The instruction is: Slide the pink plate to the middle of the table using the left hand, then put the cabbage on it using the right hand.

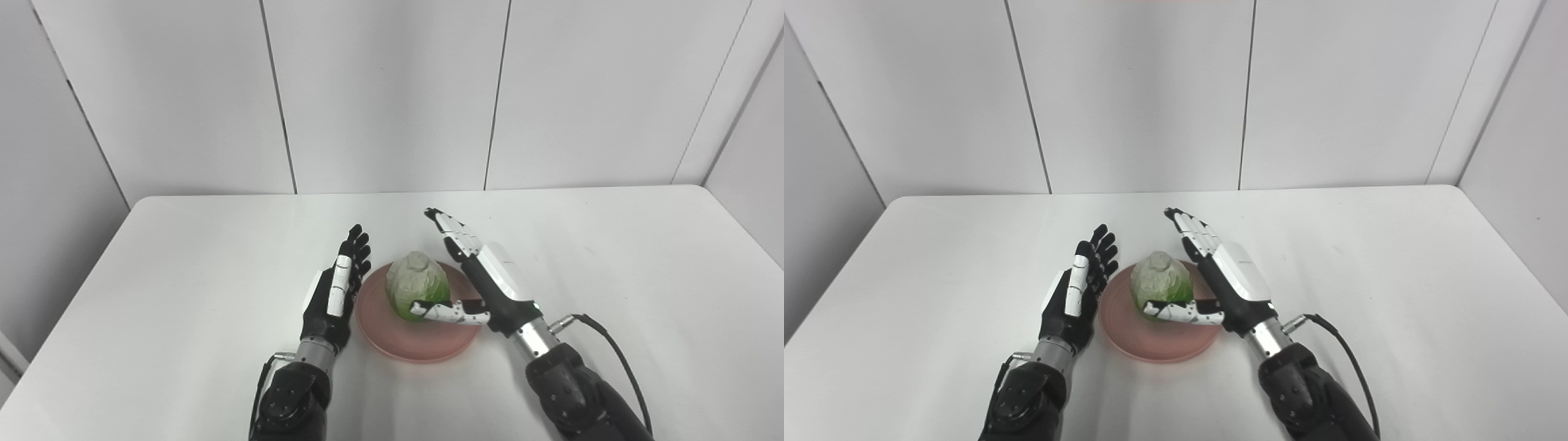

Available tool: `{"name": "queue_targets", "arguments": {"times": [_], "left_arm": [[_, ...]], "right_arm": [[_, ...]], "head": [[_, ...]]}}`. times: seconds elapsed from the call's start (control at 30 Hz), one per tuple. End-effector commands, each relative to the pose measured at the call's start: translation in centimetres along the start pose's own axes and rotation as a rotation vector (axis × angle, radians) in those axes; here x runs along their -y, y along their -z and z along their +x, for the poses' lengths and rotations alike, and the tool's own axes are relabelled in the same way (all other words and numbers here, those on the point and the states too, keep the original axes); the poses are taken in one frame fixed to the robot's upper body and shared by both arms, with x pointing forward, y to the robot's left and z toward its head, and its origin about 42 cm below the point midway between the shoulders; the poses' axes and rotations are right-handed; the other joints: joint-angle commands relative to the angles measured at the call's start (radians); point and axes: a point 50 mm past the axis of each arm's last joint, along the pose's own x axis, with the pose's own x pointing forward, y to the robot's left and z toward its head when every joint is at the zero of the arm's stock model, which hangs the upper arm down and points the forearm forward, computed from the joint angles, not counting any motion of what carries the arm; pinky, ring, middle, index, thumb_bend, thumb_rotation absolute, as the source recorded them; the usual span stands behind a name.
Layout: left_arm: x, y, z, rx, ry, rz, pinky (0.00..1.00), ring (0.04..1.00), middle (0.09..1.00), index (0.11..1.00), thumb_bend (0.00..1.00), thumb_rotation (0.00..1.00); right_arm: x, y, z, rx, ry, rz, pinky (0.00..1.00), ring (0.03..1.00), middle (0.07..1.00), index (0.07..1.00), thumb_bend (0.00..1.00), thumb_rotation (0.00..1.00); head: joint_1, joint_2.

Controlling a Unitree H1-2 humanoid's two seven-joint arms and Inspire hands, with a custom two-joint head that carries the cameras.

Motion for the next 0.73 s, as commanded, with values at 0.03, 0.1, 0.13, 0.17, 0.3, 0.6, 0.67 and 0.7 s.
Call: {"name": "queue_targets", "arguments": {"times": [0.03,0.1,0.13,0.17,0.3,0.6,0.67,0.7], "left_arm": [[-0.3,1.6,-1.5,-0.046,-0.013,-0.02,1.0,1.0,0.999,0.995,0.77,1.0],[-0.4,1.6,-1.7,-0.048,-0.018,-0.017,1.0,1.0,0.995,0.992,0.78,1.0],[-0.5,1.6,-1.8,-0.046,-0.016,-0.012,1.0,1.0,0.994,0.991,0.78,1.0],[-0.6,1.6,-1.9,-0.045,-0.015,-0.008,1.0,1.0,0.997,0.995,0.78,1.0],[-0.7,1.6,-2.3,-0.044,-0.033,0.015,1.0,1.0,0.998,0.997,0.79,1.0],[-0.8,1.4,-2.6,-0.011,-0.062,0.026,1.0,1.0,1.0,1.0,0.81,1.0],[-0.6,1.4,-2.7,-0.01,-0.067,0.026,1.0,1.0,1.0,1.0,0.82,1.0],[-0.5,1.4,-2.7,-0.01,-0.069,0.027,1.0,1.0,1.0,1.0,0.83,1.0]], "right_arm": [[0.6,-0.8,0.5,0.023,0.122,0.064,0.93,1.0,1.0,1.0,0.83,0.86],[0.3,-0.6,0.0,-0.05,0.169,0.172,0.97,1.0,1.0,1.0,0.79,0.91],[0.2,-0.5,-0.3,-0.092,0.194,0.25,0.98,1.0,1.0,1.0,0.77,0.92],[0.0,-0.5,-0.4,-0.12,0.21,0.304,0.99,1.0,1.0,1.0,0.77,0.95],[-0.2,-0.5,-0.4,-0.17,0.268,0.542,1.0,1.0,1.0,1.0,0.72,0.97],[0.3,-0.8,-0.6,-0.212,0.309,0.666,1.0,1.0,1.0,1.0,0.73,0.98],[0.3,-1.0,-0.9,-0.221,0.298,0.675,1.0,1.0,1.0,1.0,0.75,0.99],[0.3,-1.0,-1.0,-0.225,0.294,0.677,1.0,1.0,1.0,1.0,0.76,0.98]], "head": [[-0.003,-0.001],[-0.007,-0.001],[-0.008,0.0],[-0.008,0.0],[-0.01,0.003],[-0.018,0.001],[-0.016,0.0],[-0.016,-0.001]]}}
